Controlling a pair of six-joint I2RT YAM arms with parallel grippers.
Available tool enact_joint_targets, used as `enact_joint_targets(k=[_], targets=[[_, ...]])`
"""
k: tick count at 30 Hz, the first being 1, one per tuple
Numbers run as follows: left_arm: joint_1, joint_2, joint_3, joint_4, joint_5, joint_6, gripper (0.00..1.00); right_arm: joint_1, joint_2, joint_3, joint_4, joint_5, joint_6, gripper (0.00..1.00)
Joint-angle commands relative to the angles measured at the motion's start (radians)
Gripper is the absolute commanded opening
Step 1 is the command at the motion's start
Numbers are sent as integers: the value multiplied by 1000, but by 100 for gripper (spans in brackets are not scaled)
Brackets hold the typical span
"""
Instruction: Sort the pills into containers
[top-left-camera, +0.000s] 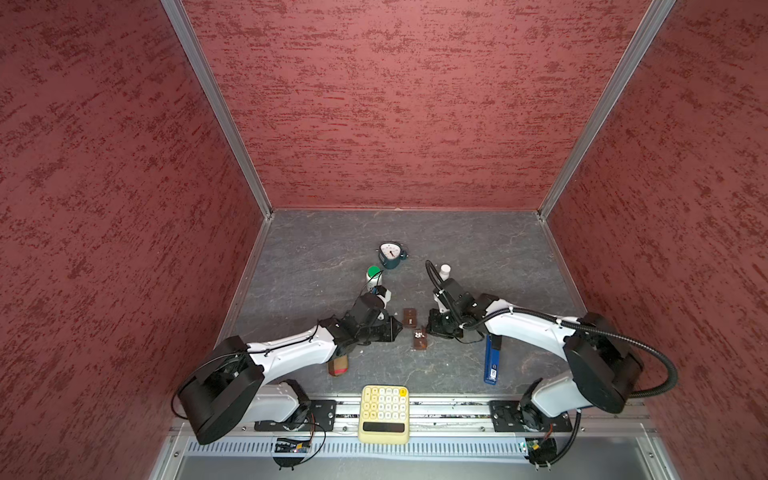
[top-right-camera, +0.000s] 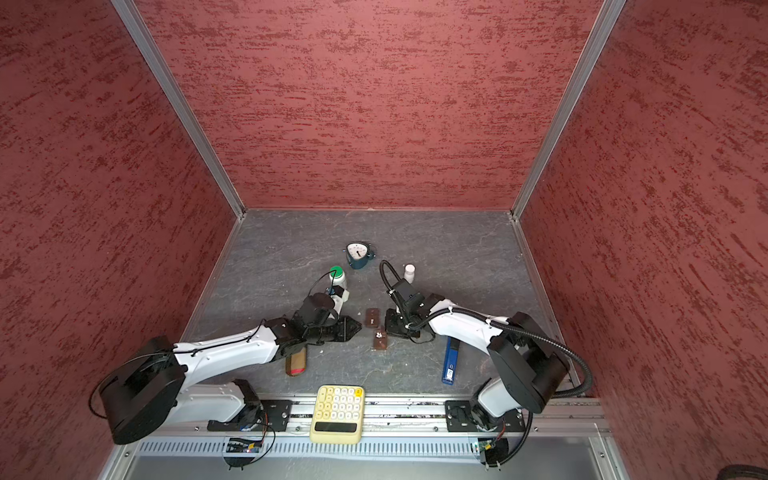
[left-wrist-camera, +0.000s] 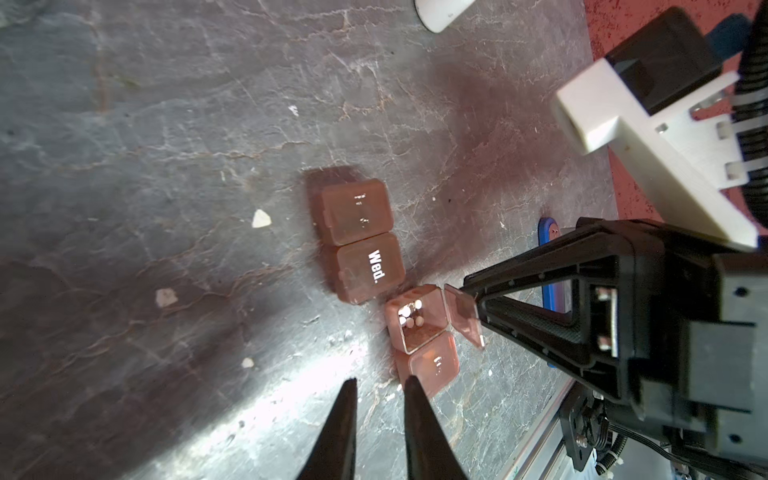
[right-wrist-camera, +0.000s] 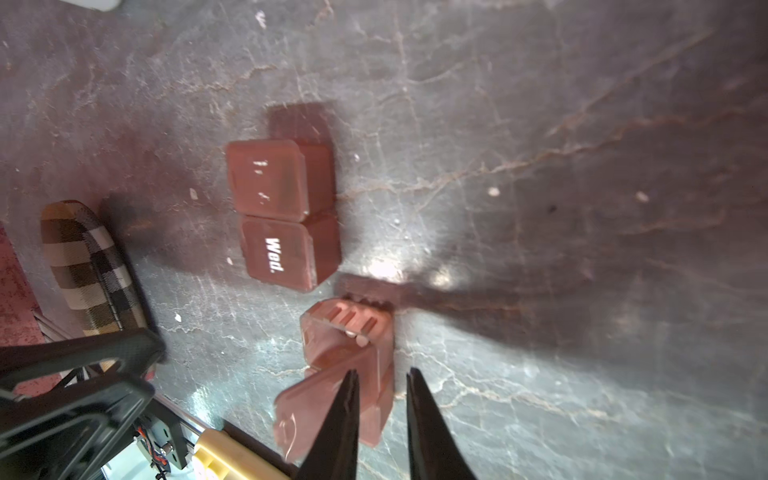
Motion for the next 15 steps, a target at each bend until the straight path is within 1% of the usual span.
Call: enact_joint_targets(k=[1,7,13,15], targets=[[9,-20,-23,1,21,-11,25,9,13,26,8,-5,-8,24],[13,-11,-58,57,44,-42,29,12,39,41,8,-11,-11,27],[14,-2,-70,96,76,-53,39,17,56,50,0,-10,-12,30],[15,1,-75,107,83,-54,39,17,57,53,-3,-7,-11,31]])
